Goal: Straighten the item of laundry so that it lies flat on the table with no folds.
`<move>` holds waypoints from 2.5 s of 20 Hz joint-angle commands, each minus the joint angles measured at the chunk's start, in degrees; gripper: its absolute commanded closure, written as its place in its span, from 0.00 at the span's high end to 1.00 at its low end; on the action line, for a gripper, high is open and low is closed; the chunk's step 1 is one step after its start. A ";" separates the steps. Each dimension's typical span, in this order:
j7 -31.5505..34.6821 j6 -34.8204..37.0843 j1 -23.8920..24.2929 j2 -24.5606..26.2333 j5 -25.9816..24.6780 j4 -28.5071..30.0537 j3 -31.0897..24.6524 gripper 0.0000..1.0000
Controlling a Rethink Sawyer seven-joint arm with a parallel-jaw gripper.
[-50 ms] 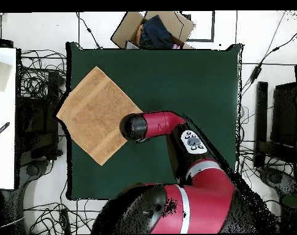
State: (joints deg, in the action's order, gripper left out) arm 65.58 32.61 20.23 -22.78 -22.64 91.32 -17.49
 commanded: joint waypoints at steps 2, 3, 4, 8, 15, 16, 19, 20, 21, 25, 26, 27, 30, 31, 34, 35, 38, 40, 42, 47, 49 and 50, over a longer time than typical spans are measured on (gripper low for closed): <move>9.98 0.15 0.02 6.56 1.16 -1.33 2.87 1.00; 9.33 0.77 -0.05 6.46 1.09 -1.61 3.02 1.00; 8.67 1.39 -0.11 6.37 1.02 -1.90 3.17 1.00; 7.39 1.48 0.16 5.83 0.22 -2.08 3.42 1.00; 6.12 0.79 0.67 5.43 -1.14 -1.96 3.80 1.00; 5.89 0.87 0.74 5.29 -1.28 -1.89 3.81 1.00; 5.19 1.11 0.97 4.90 -1.69 -1.69 3.84 1.00; 4.69 1.46 1.30 4.68 -1.76 -1.63 3.75 1.00; 4.18 1.80 1.62 4.46 -1.83 -1.57 3.66 1.00; 2.63 3.40 2.42 4.15 -1.91 -1.98 3.40 1.00; 2.36 3.50 2.64 4.18 -1.98 -2.03 3.35 1.00; 2.06 3.51 2.92 4.06 -2.12 -1.93 3.34 1.00; 1.13 3.40 3.90 3.72 -2.56 -1.53 3.23 1.00; 0.87 3.25 4.24 3.41 -2.76 -1.14 3.22 1.00; 0.07 2.97 5.19 2.56 -3.29 -0.32 3.16 1.00; -0.31 3.19 5.52 2.25 -3.38 -0.11 3.09 1.00; -1.18 3.48 6.41 1.78 -3.59 0.28 2.81 1.00; -1.94 3.89 7.03 1.54 -3.76 0.33 2.57 1.00; -2.75 4.25 7.69 1.46 -4.02 0.23 2.37 1.00; -4.65 5.90 9.45 1.69 -4.73 -0.70 1.48 1.00; -5.48 6.82 10.31 1.86 -5.15 -1.43 0.95 1.00; -6.01 7.56 10.71 1.99 -5.36 -1.97 0.63 1.00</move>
State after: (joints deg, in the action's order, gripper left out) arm 65.58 33.42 29.10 -22.73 -24.01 91.19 -16.98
